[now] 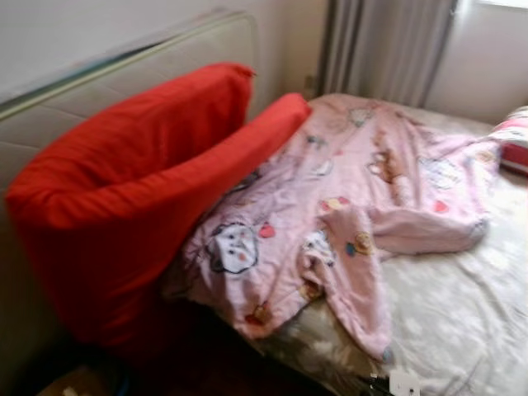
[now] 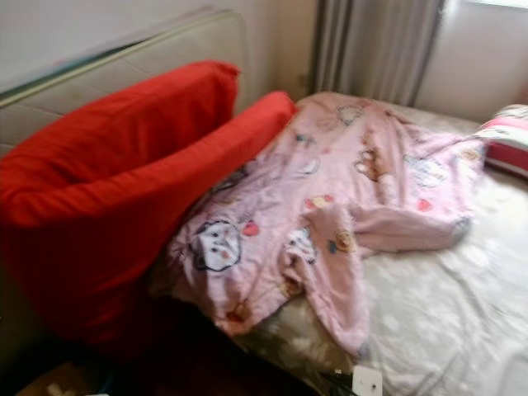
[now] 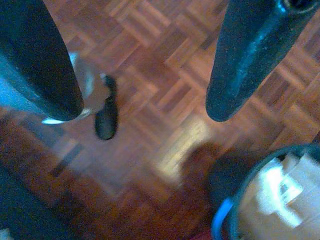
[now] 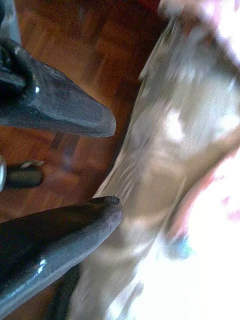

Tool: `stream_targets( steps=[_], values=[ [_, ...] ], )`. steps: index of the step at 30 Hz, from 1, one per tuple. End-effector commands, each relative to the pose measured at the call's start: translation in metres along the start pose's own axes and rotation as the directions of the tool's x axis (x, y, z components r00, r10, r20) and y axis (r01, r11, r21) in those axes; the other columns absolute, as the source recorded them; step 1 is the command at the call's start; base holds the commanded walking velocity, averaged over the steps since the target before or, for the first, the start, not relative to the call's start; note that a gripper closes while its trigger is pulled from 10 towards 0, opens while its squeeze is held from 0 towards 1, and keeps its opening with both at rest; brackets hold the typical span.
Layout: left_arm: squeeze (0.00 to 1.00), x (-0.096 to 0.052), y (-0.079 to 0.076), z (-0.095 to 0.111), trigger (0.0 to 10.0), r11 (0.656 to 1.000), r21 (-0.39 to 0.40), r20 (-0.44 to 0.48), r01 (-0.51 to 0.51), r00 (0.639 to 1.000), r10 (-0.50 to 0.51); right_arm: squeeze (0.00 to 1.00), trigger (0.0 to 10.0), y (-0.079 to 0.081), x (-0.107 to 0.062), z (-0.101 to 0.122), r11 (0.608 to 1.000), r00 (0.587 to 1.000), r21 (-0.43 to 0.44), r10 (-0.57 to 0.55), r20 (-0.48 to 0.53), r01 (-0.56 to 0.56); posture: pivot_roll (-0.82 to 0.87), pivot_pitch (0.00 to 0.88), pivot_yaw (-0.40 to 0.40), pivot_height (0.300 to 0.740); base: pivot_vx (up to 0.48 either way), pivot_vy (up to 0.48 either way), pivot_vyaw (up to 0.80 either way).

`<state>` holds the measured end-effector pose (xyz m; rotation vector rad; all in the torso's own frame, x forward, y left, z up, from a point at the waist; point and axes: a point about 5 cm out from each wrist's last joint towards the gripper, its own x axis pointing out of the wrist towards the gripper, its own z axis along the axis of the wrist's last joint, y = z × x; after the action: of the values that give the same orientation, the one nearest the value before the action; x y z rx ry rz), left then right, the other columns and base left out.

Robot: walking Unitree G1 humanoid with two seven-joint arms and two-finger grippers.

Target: Clean up the room

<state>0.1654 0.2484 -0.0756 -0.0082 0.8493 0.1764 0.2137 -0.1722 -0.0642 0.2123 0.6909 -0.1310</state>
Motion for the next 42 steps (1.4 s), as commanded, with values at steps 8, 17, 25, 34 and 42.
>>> stream_targets(
  steps=[8, 17, 25, 34, 42],
  values=[
    [0.0, 0.004, -0.015, 0.005, 10.0, 1.0, -0.011, -0.007, 0.017, 1.0, -0.017, 0.0, 10.0, -0.005, -0.004, -0.01, 1.0, 0.999, 0.013, -0.018, -0.034, 0.019, 0.05, 0.152, 0.03, 0.74, 0.284, 0.0, 0.0],
    [0.0, 0.004, -0.016, 0.005, 10.0, 1.0, -0.009, -0.002, 0.012, 1.0, -0.012, 0.0, 10.0, -0.006, -0.003, -0.009, 0.999, 0.999, 0.02, -0.025, -0.031, 0.026, 0.05, 0.153, 0.03, 0.74, 0.058, 0.0, 0.0],
    [0.0, 0.004, -0.016, 0.005, 10.0, 1.0, -0.01, 0.002, 0.011, 1.0, -0.011, 0.0, 10.0, -0.004, -0.001, -0.003, 0.999, 0.999, 0.034, -0.035, -0.011, 0.035, 0.05, 0.153, 0.03, 0.74, 0.0, 0.0, 0.0],
    [0.0, 0.004, -0.017, 0.005, 10.0, 1.0, -0.009, 0.0, 0.012, 1.0, -0.012, 0.0, 10.0, -0.006, 0.0, -0.002, 0.998, 0.999, 0.057, -0.04, -0.017, 0.041, 0.05, 0.153, 0.03, 0.74, 0.0, 0.0, -0.25],
    [0.0, 0.004, -0.016, 0.004, 10.0, 1.0, -0.009, -0.002, 0.013, 1.0, -0.013, 0.0, 10.0, -0.004, 0.0, 0.0, 0.998, 0.999, 0.055, -0.033, -0.012, 0.033, 0.05, 0.156, 0.03, 0.74, 0.0, 0.0, -0.76]
  ],
)
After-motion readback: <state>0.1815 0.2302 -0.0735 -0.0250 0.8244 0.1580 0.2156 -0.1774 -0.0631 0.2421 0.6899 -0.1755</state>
